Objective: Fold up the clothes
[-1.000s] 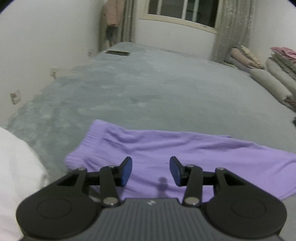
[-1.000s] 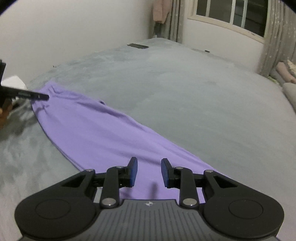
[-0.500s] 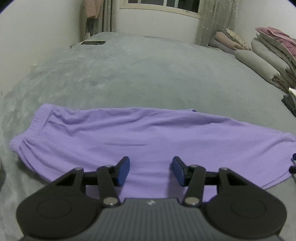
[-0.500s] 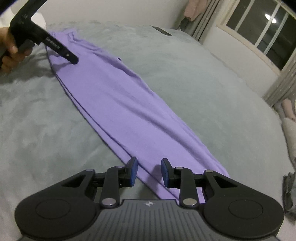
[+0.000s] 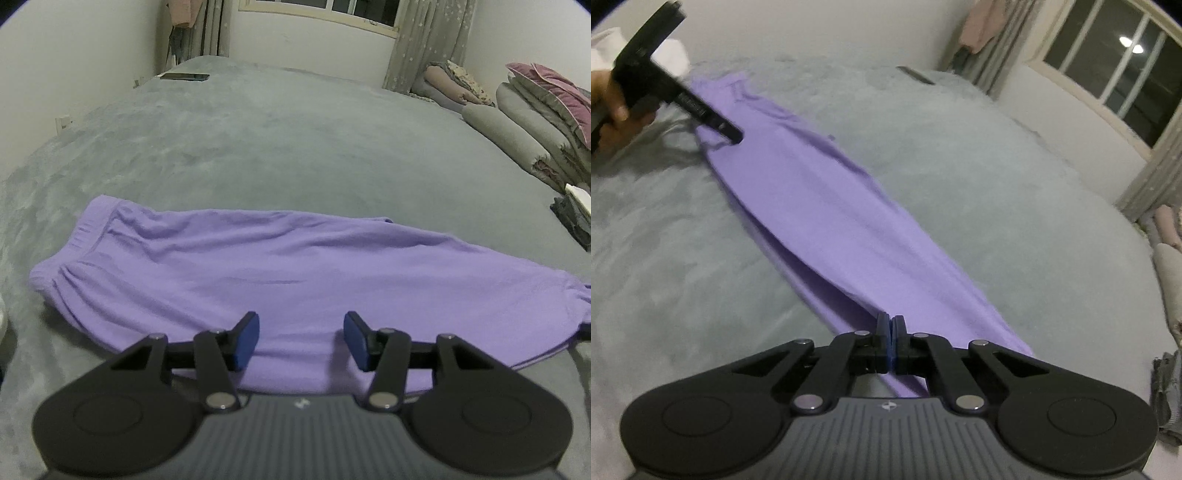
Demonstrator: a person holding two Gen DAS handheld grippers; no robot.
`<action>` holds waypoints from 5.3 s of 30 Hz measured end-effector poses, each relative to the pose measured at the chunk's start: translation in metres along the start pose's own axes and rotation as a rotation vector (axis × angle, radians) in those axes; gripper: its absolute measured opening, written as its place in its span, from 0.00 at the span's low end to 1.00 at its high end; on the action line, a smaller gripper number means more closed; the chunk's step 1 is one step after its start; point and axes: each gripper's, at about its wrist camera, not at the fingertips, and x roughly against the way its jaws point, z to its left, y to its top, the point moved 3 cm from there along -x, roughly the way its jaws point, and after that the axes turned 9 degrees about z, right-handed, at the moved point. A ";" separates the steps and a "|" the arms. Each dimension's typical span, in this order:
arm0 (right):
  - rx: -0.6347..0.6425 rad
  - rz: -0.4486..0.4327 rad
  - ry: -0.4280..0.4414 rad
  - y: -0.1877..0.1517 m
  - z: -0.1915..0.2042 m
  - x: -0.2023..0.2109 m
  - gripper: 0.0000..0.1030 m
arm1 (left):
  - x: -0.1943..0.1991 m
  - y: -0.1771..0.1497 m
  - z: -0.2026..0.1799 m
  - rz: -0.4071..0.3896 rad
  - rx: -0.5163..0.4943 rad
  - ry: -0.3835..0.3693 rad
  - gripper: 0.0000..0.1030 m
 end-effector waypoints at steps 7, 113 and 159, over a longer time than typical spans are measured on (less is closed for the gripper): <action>0.016 0.070 0.060 -0.009 0.003 -0.003 0.01 | 0.003 -0.001 0.000 0.007 -0.023 0.015 0.47; -0.273 0.155 -0.076 -0.047 -0.066 -0.002 0.35 | 0.004 -0.006 -0.012 0.000 -0.117 0.045 0.60; -0.485 0.191 -0.154 -0.089 -0.102 0.008 0.01 | 0.006 -0.011 -0.015 0.007 -0.145 0.047 0.64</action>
